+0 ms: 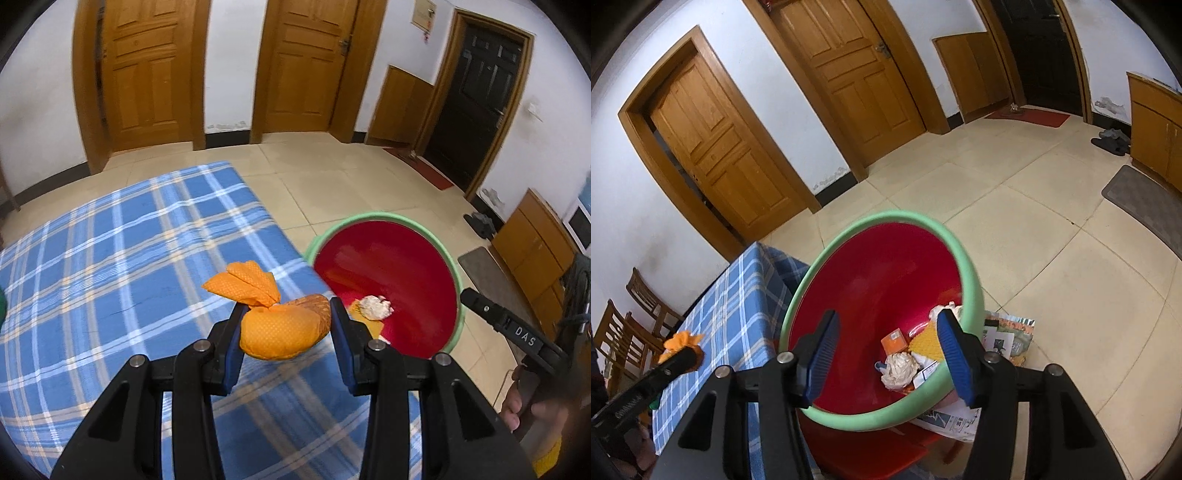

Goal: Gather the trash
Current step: 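Carry the green toy and orange toy over the red bin and release both, then swing both open grippers back toward the table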

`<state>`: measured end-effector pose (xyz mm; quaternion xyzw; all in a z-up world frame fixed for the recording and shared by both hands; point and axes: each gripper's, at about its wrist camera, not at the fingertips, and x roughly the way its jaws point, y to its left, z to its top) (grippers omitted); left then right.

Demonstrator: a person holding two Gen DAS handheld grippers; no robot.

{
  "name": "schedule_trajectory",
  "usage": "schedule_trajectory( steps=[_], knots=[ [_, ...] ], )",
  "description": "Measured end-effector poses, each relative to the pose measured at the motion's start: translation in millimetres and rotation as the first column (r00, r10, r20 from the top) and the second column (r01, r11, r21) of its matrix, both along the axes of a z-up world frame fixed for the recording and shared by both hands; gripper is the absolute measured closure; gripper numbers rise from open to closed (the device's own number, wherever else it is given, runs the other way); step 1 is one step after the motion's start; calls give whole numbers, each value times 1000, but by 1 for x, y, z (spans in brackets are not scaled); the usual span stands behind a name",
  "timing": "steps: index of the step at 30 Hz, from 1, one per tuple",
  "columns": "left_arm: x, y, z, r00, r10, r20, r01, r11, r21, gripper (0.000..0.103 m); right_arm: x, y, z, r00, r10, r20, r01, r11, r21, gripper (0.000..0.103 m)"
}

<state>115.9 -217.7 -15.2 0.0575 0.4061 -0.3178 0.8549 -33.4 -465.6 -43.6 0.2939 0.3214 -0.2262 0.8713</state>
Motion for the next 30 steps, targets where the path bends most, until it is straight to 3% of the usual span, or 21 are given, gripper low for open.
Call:
schedule_trajectory(
  steps=[18,24,28,30],
  knots=[
    [-12,-91,-33,979,-199,-46,202,978,53,60,-29,-34,-4,996,-85,23,84,996,22,45],
    [-13,-103,-40,976,-207,-63,212,973,86,54,-31,-38,-7,996,-89,19,89,996,29,45],
    [-11,-105,-42,978,-197,-68,202,976,84,41,-31,-37,-8,996,-87,19,86,996,31,45],
    [-11,-105,-43,979,-194,-63,199,976,87,39,-31,-36,-7,996,-82,18,81,996,31,45]
  ],
)
